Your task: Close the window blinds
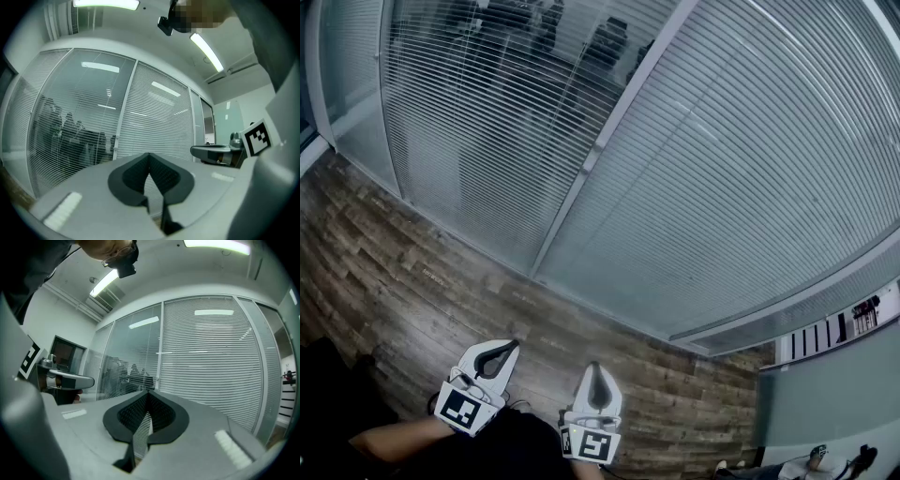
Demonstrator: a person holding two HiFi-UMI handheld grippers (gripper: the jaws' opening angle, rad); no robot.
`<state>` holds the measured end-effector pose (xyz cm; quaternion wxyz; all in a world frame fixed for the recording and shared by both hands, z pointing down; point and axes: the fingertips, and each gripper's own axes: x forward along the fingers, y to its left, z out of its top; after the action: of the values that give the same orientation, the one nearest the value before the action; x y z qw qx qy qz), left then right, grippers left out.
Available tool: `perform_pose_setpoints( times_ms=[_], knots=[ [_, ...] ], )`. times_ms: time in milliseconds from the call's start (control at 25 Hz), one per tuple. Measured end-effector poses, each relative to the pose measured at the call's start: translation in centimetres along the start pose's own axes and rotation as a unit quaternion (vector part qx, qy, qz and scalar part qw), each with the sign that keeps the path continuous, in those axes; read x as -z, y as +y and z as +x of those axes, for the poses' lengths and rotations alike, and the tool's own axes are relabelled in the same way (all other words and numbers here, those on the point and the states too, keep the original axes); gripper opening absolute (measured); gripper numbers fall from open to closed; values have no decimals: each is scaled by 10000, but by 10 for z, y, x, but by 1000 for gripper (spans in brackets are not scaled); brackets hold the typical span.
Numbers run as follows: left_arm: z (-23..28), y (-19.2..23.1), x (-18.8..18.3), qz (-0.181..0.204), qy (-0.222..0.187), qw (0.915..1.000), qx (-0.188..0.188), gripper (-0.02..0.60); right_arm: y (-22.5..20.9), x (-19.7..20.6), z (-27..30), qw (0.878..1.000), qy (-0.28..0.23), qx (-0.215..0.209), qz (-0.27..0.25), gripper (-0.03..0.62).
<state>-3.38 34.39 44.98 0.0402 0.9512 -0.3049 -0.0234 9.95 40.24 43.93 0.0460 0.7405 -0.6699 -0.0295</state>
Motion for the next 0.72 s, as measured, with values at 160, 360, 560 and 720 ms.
perform_pose_setpoints(
  times_ms=[160, 360, 560, 720],
  knots=[
    [23, 1, -3, 25, -196, 9998, -44, 2, -16, 2, 16, 9999, 26, 47, -85, -2],
    [27, -9, -2, 35, -98, 9999, -34, 2, -22, 6, 12, 10000, 77, -15, -3, -2],
    [25, -12, -5, 7, -154, 9996, -229, 2, -30, 7, 4, 9994, -11, -192, 299, 2],
    [17, -13, 1, -20, -70, 9990, -432, 2, -29, 11, -1, 9978, -124, -556, 326, 2]
  ],
)
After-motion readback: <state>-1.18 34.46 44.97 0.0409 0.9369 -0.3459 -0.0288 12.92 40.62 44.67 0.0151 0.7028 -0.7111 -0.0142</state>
